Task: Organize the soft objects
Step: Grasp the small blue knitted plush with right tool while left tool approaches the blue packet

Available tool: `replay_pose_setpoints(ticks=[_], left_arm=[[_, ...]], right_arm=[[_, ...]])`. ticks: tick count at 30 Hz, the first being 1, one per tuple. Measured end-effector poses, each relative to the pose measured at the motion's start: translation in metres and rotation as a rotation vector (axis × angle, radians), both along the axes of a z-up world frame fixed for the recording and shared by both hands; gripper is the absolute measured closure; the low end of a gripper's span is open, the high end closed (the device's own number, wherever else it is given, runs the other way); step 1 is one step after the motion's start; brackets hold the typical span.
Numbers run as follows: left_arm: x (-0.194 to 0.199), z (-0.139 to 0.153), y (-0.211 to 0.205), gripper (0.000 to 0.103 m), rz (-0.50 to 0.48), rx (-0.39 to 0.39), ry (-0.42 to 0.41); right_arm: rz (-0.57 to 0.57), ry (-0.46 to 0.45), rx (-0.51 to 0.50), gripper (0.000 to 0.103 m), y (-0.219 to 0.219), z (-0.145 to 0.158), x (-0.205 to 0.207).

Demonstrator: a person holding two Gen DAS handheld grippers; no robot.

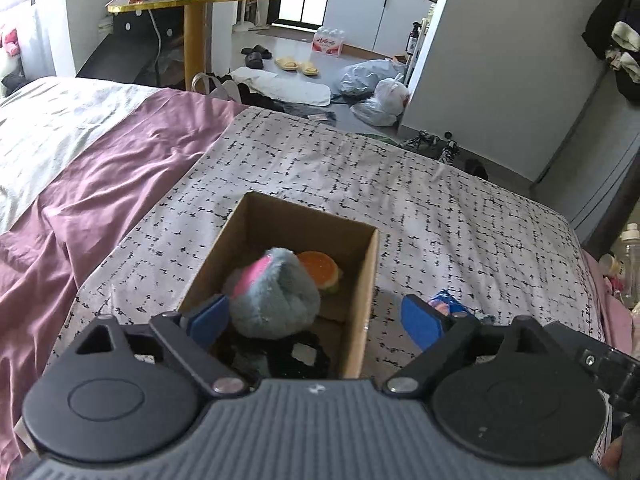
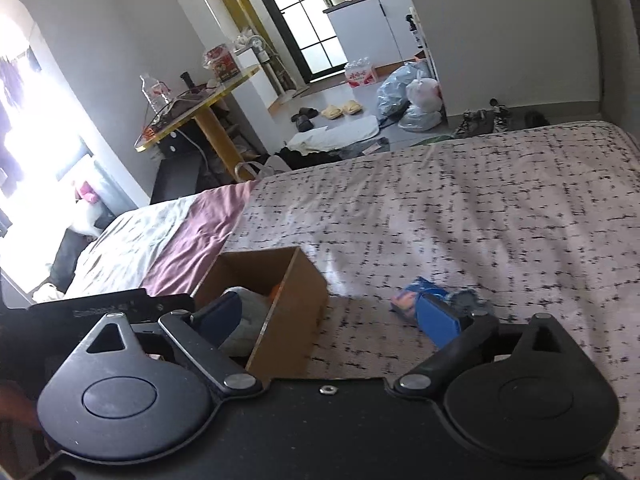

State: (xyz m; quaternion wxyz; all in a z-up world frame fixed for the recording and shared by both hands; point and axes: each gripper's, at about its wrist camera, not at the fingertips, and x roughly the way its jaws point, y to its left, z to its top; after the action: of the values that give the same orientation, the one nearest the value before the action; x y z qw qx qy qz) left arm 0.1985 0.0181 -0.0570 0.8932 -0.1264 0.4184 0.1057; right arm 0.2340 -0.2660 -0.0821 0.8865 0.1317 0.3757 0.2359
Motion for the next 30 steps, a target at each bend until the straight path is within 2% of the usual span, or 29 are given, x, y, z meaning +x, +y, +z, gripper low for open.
replay_pose_setpoints(ticks=[7,18,30], left_arm=[[-0.006,0.008,-0.024,0.003,-0.018,0.013,-0.021],[-0.009,0.022,-0.061,0.003,-0.036,0.014,-0.045],[-0.006,0.025,-0.095,0.003,-0.068,0.03,-0.039]], right_arm=[[-0.02,-0.018,0.015,0.005,-0.025,0.008,-0.009],[-0.049,-0.025,0.024,0.004,-0.061,0.011,-0.011],[-0.07,-0.034,0.033,0.004,-0.09,0.011,-0.008]])
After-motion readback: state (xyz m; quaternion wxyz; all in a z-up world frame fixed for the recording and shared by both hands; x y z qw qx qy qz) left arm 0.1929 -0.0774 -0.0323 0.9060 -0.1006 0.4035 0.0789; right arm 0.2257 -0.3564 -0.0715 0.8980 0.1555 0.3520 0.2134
